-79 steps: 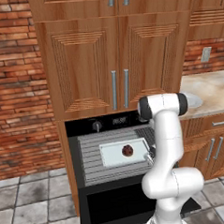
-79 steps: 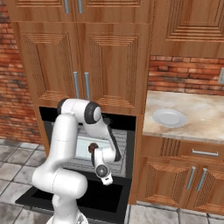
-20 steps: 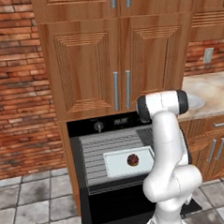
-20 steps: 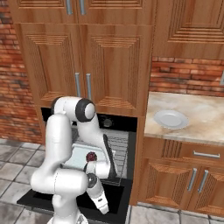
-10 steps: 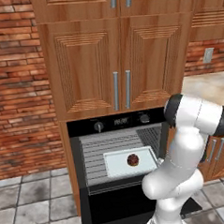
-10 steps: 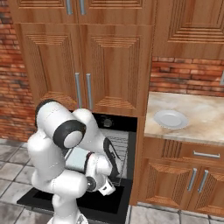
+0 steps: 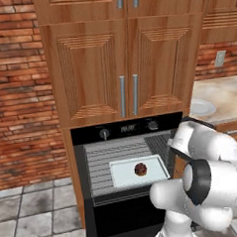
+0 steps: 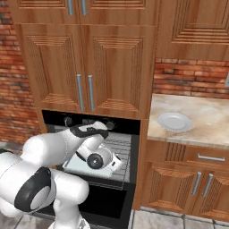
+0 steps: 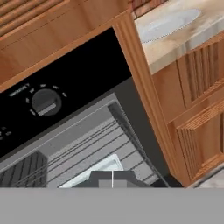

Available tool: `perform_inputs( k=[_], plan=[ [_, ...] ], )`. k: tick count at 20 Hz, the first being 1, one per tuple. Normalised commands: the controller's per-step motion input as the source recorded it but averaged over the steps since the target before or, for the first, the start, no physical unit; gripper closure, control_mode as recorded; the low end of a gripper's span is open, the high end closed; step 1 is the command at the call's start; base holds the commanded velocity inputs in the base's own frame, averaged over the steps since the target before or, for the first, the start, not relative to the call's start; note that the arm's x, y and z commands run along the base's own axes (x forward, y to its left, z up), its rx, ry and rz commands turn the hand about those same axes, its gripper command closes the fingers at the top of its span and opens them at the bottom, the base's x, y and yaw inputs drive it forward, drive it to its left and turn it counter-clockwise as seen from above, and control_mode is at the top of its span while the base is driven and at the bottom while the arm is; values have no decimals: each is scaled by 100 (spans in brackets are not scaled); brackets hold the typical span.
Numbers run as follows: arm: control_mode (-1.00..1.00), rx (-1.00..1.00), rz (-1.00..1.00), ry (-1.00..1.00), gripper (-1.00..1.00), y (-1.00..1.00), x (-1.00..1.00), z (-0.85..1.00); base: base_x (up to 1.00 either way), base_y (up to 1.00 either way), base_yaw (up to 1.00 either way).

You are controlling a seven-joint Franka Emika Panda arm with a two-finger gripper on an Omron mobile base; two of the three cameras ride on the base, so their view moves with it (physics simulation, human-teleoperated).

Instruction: Take the baked cake out of the oven and place it on the plate for cooling. Then close the oven door.

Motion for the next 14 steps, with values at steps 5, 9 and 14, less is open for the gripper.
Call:
perform_inputs(
  k=[5,9,14],
  plan=[
    [-100,-2,29,-8,100,12,-34,18,0,0,0],
    [-100,-4,32,0,100,16,-48,2,0,0,0],
    [-100,-2,26,2,100,3,-64,-5,0,0,0]
  ],
)
